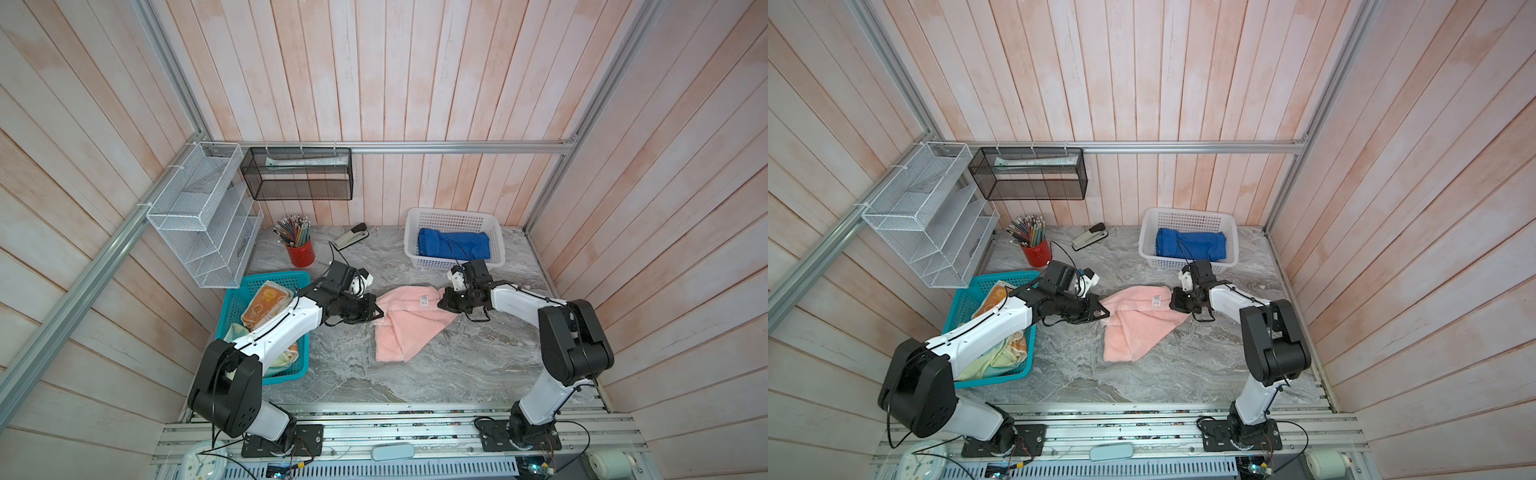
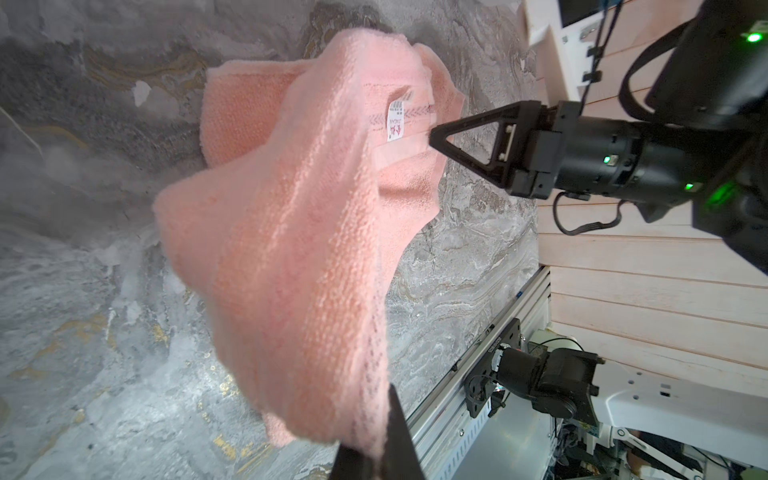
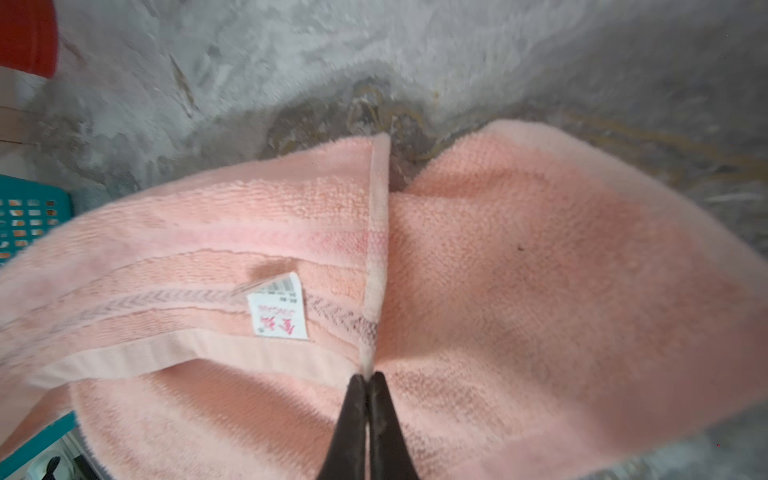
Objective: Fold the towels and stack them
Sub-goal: 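Lift the pink towel high by two corners with both grippers, shaking it open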
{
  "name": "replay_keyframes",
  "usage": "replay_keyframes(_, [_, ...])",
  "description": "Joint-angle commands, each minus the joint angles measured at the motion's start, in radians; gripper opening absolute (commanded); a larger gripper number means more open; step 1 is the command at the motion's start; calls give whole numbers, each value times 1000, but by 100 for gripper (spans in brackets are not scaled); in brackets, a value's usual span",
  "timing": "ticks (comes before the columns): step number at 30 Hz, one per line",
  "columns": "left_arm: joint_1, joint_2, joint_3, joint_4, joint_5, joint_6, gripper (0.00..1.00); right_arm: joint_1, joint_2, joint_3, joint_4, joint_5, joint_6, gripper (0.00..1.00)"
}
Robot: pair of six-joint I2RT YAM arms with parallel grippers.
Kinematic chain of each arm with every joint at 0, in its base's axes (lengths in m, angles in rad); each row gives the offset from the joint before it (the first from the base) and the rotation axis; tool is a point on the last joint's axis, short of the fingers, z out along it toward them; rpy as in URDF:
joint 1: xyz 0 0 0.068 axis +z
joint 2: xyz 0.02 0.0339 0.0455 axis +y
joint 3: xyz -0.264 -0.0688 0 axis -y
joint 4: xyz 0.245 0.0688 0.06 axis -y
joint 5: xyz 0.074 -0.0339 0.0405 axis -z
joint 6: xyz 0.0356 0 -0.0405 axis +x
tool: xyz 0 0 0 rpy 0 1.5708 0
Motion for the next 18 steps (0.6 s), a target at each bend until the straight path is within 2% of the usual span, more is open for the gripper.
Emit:
replay_keyframes(1, [27,-72,87,-80,-54,52,0,-1,-179,72,-41,50,-17,0])
replay_keyframes(5, [31,-130,220,-156,-118,95,0,5,-389,132,-108,102,19,0])
replay_keyframes(8, [17,-168,345,-206,-167,127,0,47,-495,267,-225,176,12,0])
replay_keyframes(10, [-39,-190,463,-260,-243,150,0,92,-545,382,-299,239,-2,0])
replay_keyframes(13, [-171,-208,665,-340,-390,169,0,162,-611,528,-370,332,-12,0])
replay_keyframes(16, [-264,-195,862,-413,-456,166,0,201,-654,678,-430,372,-40,0])
replay_keyframes(18, [-291,-157,1010,-493,-466,167,0,206,-668,766,-465,393,-66,0])
